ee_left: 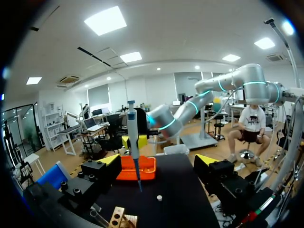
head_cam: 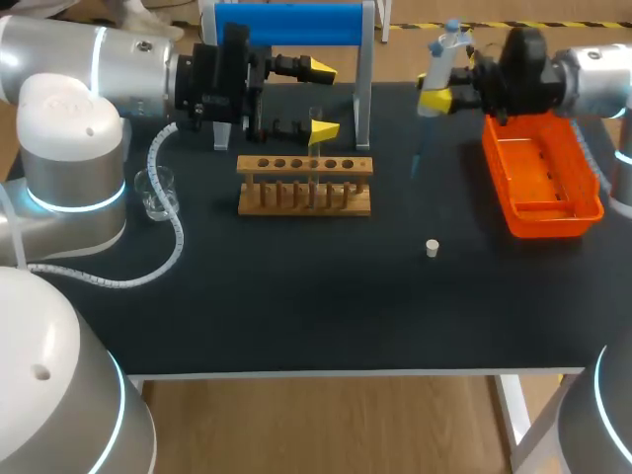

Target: Invert the test tube, pick up the pipette, mount the tip to pipette, aspirate from beaker and dispense into the tube, eject the tip, return the pipette, and cap with the stopper.

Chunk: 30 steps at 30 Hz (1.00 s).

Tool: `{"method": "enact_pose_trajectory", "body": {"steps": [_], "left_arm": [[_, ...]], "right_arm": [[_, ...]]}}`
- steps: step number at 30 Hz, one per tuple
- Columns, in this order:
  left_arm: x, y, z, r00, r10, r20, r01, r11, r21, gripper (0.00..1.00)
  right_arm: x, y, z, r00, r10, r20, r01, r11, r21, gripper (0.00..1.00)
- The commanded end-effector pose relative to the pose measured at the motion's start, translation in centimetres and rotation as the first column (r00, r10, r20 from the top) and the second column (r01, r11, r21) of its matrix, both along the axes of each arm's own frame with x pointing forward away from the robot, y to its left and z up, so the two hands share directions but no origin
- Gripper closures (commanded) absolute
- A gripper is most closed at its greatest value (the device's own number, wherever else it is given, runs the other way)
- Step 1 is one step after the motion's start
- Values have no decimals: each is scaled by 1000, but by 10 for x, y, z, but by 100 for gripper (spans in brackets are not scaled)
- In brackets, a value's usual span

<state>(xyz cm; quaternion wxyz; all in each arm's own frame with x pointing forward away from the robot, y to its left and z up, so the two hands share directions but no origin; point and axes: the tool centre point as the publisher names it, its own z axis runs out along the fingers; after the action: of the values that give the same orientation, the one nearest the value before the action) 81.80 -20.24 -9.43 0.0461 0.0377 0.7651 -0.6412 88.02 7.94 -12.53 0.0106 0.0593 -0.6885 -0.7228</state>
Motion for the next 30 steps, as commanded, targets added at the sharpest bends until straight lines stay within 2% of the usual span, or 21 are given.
{"method": "enact_pose_trajectory", "body": {"steps": [1, 10, 17, 22, 23, 30], "left_arm": [[-1, 1, -1, 1000, 1, 3, -1, 1000, -5, 0], [-1, 1, -1, 1000, 1, 3, -1, 1000, -5, 0], [-1, 1, -1, 1000, 1, 3, -1, 1000, -5, 0], [-1, 1, -1, 1000, 1, 3, -1, 1000, -5, 0], [-1, 1, -1, 1000, 1, 3, -1, 1000, -5, 0], [-1, 1, -1, 1000, 1, 3, -1, 1000, -5, 0]], "right_arm": [[-5, -40, 9, 1000, -9, 3, 9, 1000, -4, 100], [-6, -118, 19, 1000, -12, -12, 12, 1000, 4, 100], [3, -163, 15, 999, -33, -40, 33, 999, 4, 100], [13, -183, 13, 999, -35, -28, 36, 999, 13, 100], [16, -187, 14, 999, -30, -33, 31, 999, 36, 100], [29, -200, 8, 1000, -12, -25, 12, 1000, 23, 100]]}}
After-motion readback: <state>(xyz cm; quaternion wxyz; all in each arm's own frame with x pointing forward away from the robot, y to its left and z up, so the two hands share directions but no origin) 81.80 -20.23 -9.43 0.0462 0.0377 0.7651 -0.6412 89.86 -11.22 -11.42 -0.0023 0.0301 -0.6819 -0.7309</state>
